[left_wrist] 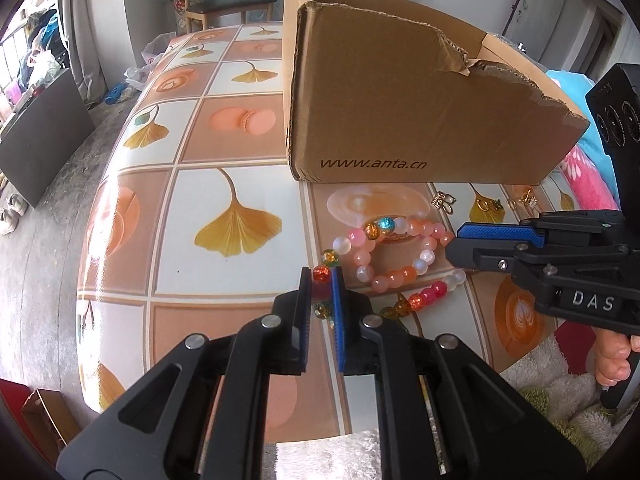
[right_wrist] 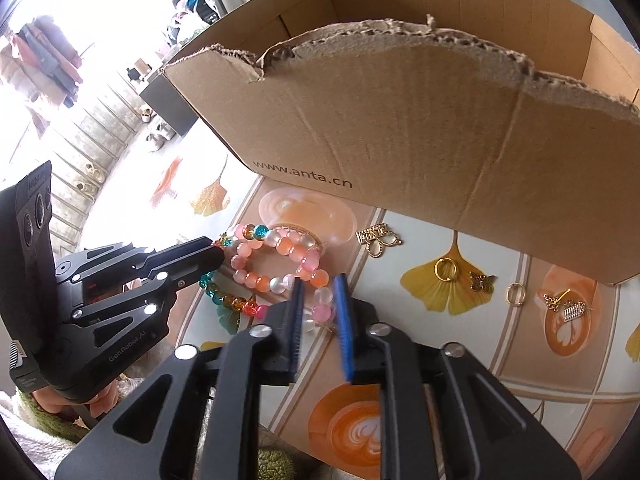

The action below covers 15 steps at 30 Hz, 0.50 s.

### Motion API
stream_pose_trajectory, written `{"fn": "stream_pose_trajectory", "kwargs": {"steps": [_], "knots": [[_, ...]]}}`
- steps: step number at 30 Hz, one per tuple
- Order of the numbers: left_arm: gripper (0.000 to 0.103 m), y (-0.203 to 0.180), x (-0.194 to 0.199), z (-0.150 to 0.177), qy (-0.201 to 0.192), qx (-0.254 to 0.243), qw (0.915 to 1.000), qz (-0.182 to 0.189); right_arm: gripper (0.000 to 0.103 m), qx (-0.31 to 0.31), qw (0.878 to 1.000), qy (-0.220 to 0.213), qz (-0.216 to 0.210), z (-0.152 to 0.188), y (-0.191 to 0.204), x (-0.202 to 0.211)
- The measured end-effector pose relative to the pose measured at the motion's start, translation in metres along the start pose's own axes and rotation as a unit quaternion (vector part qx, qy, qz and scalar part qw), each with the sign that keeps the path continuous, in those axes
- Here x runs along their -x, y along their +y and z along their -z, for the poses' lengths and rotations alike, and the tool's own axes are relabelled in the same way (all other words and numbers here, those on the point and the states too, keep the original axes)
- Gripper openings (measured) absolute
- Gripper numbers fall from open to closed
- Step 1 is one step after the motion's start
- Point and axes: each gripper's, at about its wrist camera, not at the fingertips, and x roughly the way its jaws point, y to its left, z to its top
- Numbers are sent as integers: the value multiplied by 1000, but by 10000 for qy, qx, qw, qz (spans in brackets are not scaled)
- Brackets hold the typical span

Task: Organize jewelry
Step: 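Lift the beaded bracelet with the right tool over the box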

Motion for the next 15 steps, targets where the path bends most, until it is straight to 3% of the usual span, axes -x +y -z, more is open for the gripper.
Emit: {"fn": "stream_pose_trajectory", "kwargs": {"steps": [7,15], "knots": [[9,0,0,0,-27,0,10000,-3,22,149,9997,5,214,1,4,-5],[9,-3,0,1,-55,-40,10000,-60,10,335,9987,-26,372,-3,13,-9]]}}
